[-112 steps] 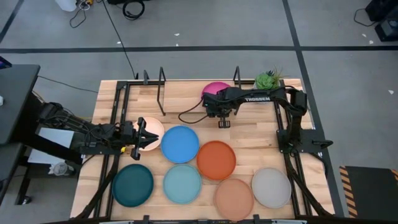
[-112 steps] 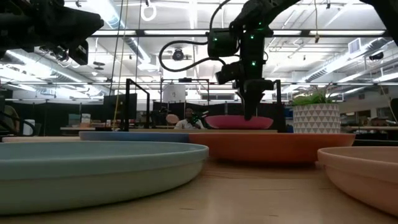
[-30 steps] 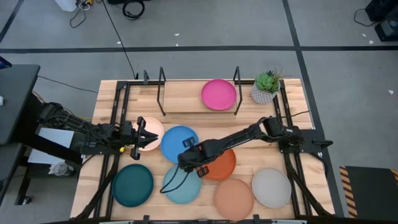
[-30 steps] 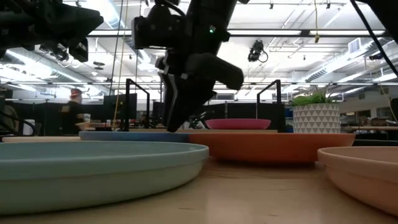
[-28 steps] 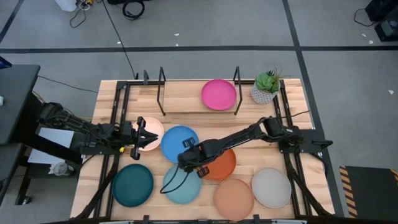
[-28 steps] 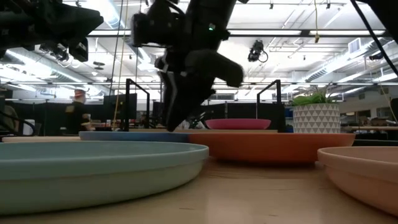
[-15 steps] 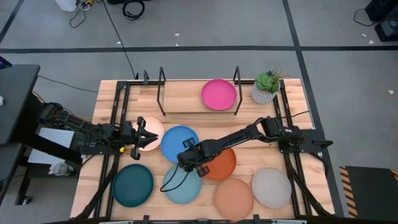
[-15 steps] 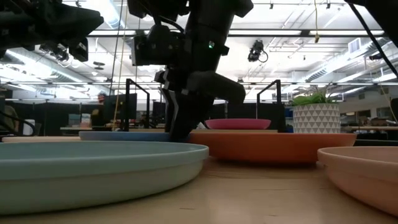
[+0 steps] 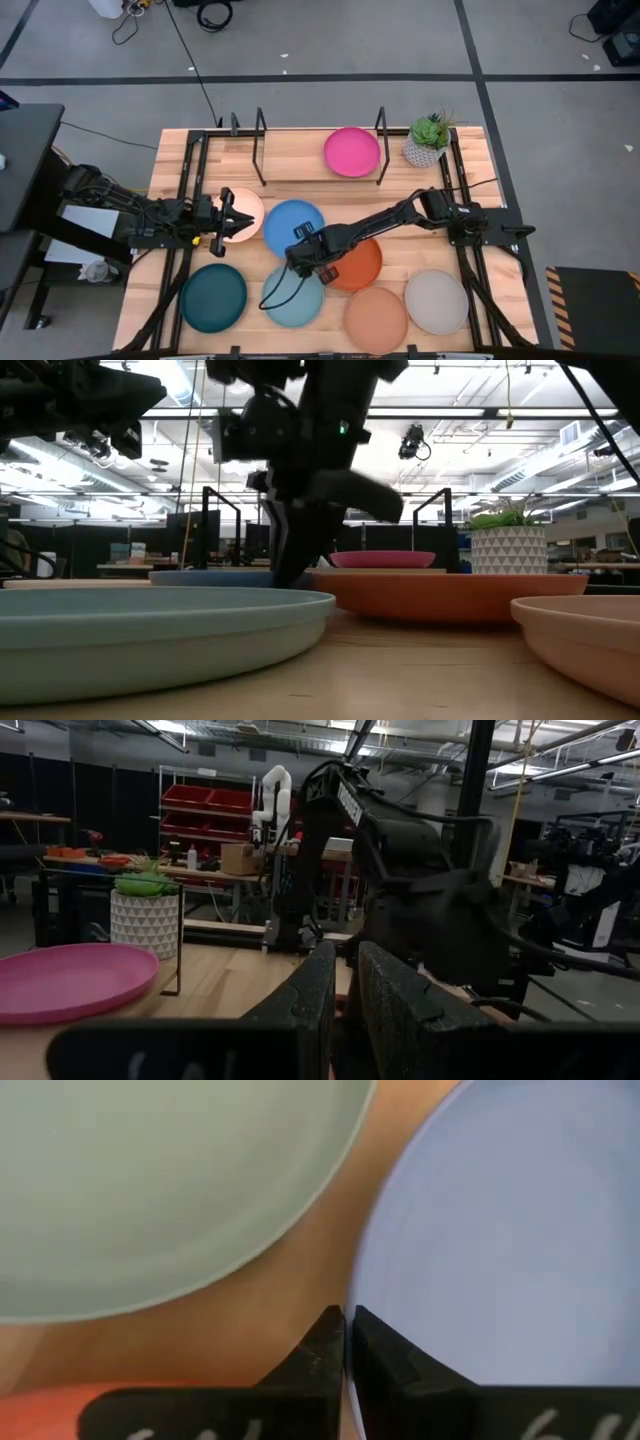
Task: Place and stack plates onto a shelf
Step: Stack the blue plate on top of the pink plate on the shelf
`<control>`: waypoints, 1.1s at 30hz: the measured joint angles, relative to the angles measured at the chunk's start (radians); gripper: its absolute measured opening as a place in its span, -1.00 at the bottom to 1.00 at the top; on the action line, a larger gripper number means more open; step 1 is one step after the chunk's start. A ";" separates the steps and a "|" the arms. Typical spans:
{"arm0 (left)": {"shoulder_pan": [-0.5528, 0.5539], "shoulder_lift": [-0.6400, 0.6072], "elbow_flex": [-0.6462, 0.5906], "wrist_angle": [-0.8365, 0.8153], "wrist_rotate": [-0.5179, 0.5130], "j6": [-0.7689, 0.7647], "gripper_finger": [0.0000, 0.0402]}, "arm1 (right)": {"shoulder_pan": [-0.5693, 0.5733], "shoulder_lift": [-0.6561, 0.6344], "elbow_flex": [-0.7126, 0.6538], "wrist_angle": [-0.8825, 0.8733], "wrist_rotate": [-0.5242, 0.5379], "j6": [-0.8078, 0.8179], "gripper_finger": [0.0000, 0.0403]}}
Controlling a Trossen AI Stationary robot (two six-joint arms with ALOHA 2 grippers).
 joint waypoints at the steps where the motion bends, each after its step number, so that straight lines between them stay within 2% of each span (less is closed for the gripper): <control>1: 0.000 0.000 0.000 0.000 0.000 0.000 -0.73 | 0.004 0.000 0.010 -0.009 0.010 -0.008 -0.90; 7: 0.000 0.000 0.000 0.000 0.000 0.000 -0.73 | 0.024 0.000 0.114 -0.123 0.081 -0.007 -0.90; 13: 0.000 0.000 0.000 0.000 0.000 0.000 -0.73 | 0.028 -0.001 0.238 -0.306 0.160 0.098 -0.90; 20: 0.000 0.000 0.000 0.000 0.000 -0.002 -0.73 | -0.074 -0.002 0.275 -0.515 0.200 0.299 -0.90; 24: 0.000 0.000 0.000 0.000 0.000 -0.004 -0.73 | -0.126 -0.006 0.275 -0.547 0.235 0.332 -0.90; 33: 0.000 0.000 0.000 0.000 0.001 -0.029 -0.73 | -0.248 -0.101 0.276 -0.544 0.224 0.358 -0.90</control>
